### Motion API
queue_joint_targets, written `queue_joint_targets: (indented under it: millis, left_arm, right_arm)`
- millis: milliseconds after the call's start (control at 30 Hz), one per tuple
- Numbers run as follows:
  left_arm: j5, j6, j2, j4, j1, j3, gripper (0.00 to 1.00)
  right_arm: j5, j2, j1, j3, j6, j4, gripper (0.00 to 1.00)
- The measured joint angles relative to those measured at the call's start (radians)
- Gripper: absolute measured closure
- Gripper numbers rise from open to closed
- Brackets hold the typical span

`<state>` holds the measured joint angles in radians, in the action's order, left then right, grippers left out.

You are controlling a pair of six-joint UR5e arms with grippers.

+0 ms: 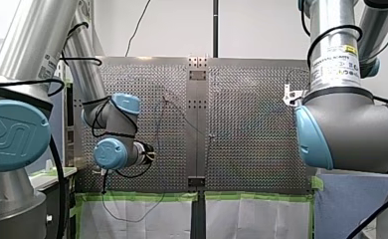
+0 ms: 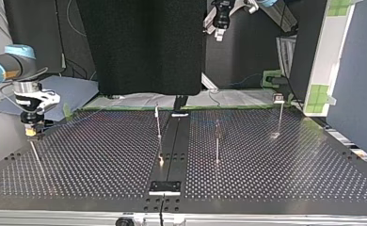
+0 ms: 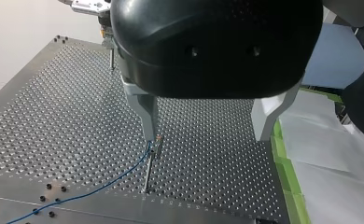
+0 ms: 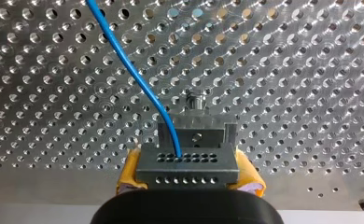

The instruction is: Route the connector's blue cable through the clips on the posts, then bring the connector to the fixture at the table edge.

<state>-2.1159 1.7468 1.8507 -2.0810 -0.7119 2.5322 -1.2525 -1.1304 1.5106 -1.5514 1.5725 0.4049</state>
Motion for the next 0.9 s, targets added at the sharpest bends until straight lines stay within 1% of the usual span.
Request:
queue_joint_targets:
  millis: [233,600,733,833,900]
  left_arm:
    - [0.0,-0.002,0.0,-0.007,0.0,0.0,0.0]
    - [0.0,-0.007,0.0,-0.014,-0.002,0.0,0.0]
    - [0.0,-0.008,0.0,-0.016,-0.002,0.0,0.0]
    - [0.0,-0.009,0.0,-0.016,-0.002,0.0,0.0]
    - [0.0,-0.009,0.0,-0.016,-0.002,0.0,0.0]
  right_arm:
    - [0.054,0.001,-0.014,0.0,-0.002,0.004,1.0]
    - [0.148,0.005,-0.028,0.0,0.009,0.021,1.0]
    - [0.158,0.006,-0.033,0.001,0.012,0.024,1.0]
    - [0.153,0.006,-0.036,0.001,0.013,0.024,1.0]
    - [0.144,0.007,-0.038,0.004,0.014,0.023,1.0]
